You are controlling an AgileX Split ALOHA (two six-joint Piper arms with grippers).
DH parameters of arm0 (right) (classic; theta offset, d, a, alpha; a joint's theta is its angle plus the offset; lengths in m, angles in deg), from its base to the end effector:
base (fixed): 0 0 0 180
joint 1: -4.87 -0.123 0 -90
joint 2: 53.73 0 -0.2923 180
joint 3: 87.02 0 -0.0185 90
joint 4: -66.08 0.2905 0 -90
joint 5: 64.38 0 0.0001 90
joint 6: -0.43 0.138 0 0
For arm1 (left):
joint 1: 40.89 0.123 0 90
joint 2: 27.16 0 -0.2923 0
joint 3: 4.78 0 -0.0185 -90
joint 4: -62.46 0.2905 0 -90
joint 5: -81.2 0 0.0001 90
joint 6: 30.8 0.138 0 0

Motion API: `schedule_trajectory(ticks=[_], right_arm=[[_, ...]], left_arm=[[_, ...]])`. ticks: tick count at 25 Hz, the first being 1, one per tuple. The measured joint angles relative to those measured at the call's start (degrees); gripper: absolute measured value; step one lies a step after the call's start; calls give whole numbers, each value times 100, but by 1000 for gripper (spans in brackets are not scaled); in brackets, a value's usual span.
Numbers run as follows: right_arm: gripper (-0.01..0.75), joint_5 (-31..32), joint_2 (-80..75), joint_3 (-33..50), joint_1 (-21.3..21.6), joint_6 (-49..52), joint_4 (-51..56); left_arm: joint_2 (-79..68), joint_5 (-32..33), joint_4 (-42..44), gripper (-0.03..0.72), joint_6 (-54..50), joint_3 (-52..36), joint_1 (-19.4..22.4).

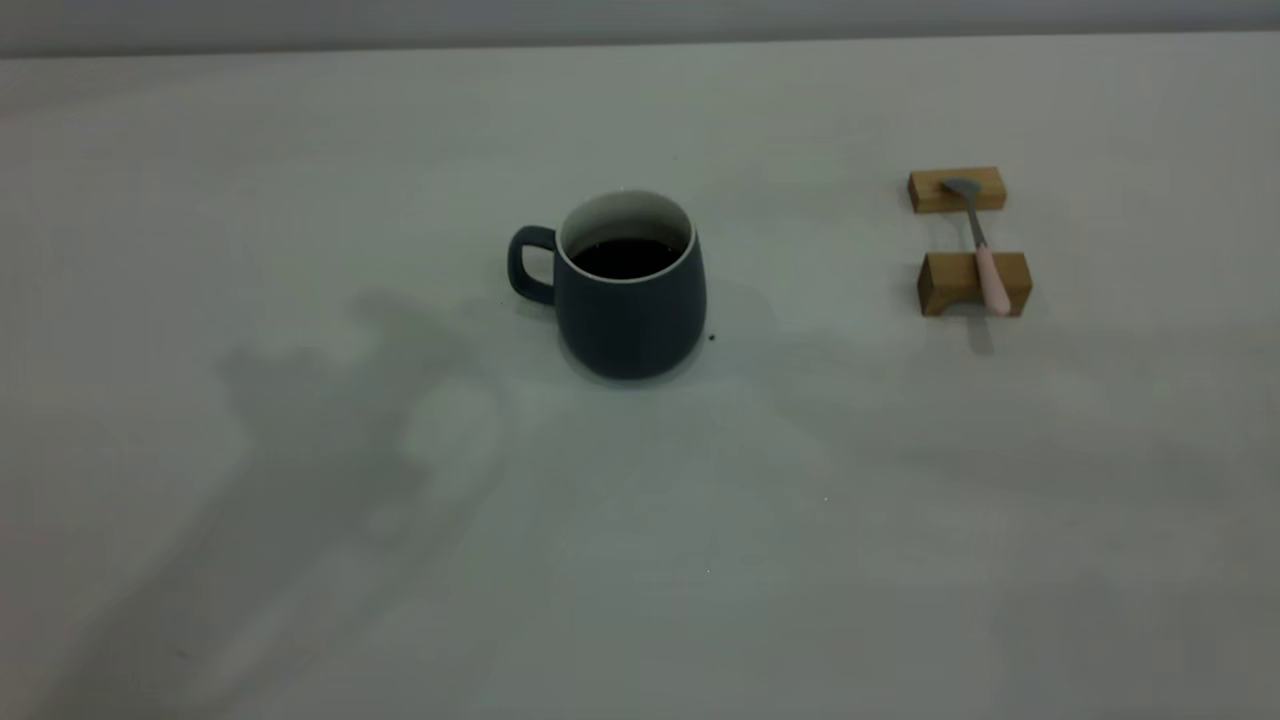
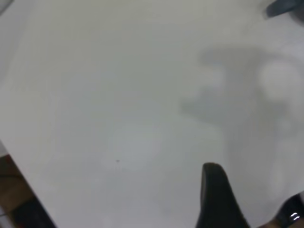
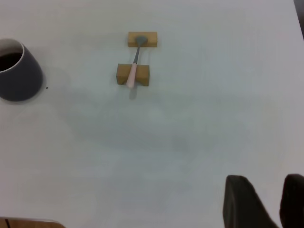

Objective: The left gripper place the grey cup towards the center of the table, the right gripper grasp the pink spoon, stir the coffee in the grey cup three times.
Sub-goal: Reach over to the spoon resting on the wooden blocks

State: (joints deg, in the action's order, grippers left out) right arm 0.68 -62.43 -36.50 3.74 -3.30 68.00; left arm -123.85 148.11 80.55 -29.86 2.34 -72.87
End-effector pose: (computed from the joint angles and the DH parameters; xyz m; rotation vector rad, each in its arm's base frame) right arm 0.0650 0.0055 0.2540 -0.0940 2.1666 0.0150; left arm 0.3426 -0.1675 0.3137 0.8329 2.5200 0.2597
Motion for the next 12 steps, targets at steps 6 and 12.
schedule_trajectory(ticks=[6, 12], right_arm=[[238, 0, 0, 0, 0, 0, 0], [238, 0, 0, 0, 0, 0, 0]], left_arm=[[1226, 0, -398, 505, -228, -876, 0], [2947, 0, -966, 505, -503, -2520, 444]])
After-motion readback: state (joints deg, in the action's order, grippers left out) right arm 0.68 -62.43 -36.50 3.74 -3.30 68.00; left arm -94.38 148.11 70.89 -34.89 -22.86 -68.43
